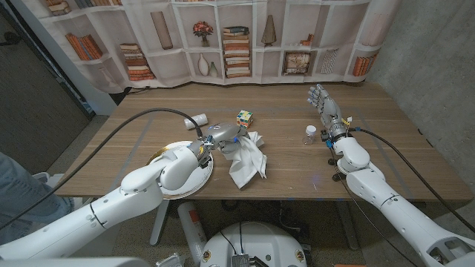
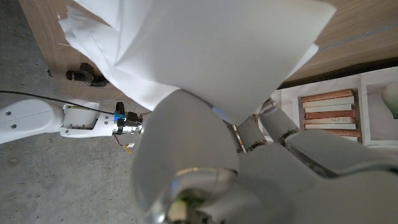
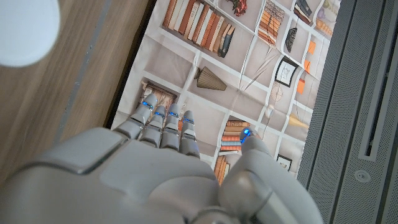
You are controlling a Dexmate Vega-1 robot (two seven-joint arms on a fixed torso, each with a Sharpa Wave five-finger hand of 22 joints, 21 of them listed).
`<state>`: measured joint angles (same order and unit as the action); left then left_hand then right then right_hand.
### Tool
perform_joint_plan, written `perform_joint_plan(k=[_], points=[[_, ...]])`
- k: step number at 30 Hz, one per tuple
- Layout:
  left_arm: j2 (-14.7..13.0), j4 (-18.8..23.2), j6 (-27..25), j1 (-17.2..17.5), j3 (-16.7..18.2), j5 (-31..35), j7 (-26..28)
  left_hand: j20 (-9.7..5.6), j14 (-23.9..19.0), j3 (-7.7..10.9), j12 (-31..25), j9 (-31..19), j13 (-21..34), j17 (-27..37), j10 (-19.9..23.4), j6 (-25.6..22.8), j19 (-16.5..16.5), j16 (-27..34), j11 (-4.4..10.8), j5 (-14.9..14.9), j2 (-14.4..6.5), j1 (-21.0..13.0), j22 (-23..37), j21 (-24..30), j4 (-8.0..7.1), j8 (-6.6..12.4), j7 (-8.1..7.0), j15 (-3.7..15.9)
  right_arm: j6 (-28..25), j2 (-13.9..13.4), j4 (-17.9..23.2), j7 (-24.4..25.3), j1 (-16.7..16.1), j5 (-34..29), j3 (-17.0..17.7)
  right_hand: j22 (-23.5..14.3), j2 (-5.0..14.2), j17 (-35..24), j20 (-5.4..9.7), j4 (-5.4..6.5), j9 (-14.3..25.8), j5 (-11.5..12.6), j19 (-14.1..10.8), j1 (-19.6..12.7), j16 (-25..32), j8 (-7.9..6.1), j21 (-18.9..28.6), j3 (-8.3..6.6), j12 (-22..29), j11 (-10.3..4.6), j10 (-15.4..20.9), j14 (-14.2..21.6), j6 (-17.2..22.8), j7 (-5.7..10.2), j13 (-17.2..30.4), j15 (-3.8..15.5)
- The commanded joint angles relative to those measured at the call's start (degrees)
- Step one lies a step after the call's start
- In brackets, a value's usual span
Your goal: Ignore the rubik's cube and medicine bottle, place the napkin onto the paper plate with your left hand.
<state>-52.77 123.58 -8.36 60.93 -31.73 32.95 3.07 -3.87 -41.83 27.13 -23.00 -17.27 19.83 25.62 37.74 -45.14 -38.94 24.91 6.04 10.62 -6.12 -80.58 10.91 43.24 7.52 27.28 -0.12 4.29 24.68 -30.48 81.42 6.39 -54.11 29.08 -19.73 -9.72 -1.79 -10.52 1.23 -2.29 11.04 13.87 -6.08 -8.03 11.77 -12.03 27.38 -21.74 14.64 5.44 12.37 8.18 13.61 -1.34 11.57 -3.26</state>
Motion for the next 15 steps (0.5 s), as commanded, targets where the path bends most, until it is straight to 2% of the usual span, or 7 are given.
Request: perform_joint_plan(k=[1,15], points=[[-2.48,1.68,1.41,2.85,3.41,-0.83,1.35,-0.23,-0.54,-0.14,0.27,-0.05,0.33,0.20,0.60,-0.51,0.46,-0.05,0.16,0.24,0.15,0.60,0.12,0.40,-0.06,0.45,0.05,4.40,-1.10,-0.63,1.72,1.22,-0.41,-1.16,0.11,-0.35,0.27,-0.24,-0.14,-0.40,0.34,0.02,0.06,-0.50,-0.04,0.13,-0.14,-0.17,0.13,-0.04,-0.14,-0.25,-0.33,0.07,0.13,0.22],[-5.48,4.63,0.19,7.61,7.90,-1.54,2.66,-0.20,-0.68,-0.28,0.34,0.07,0.68,0.52,0.93,-0.69,0.60,-0.15,0.25,0.27,0.13,0.79,0.03,0.89,0.03,0.53,-0.09,4.43,-2.81,-0.72,1.92,1.37,0.52,-1.75,-0.54,-0.35,0.27,-0.24,-0.14,-0.40,0.34,0.02,0.06,-0.50,-0.04,0.13,-0.14,-0.17,0.13,-0.04,-0.14,-0.25,-0.33,0.07,0.13,0.22]])
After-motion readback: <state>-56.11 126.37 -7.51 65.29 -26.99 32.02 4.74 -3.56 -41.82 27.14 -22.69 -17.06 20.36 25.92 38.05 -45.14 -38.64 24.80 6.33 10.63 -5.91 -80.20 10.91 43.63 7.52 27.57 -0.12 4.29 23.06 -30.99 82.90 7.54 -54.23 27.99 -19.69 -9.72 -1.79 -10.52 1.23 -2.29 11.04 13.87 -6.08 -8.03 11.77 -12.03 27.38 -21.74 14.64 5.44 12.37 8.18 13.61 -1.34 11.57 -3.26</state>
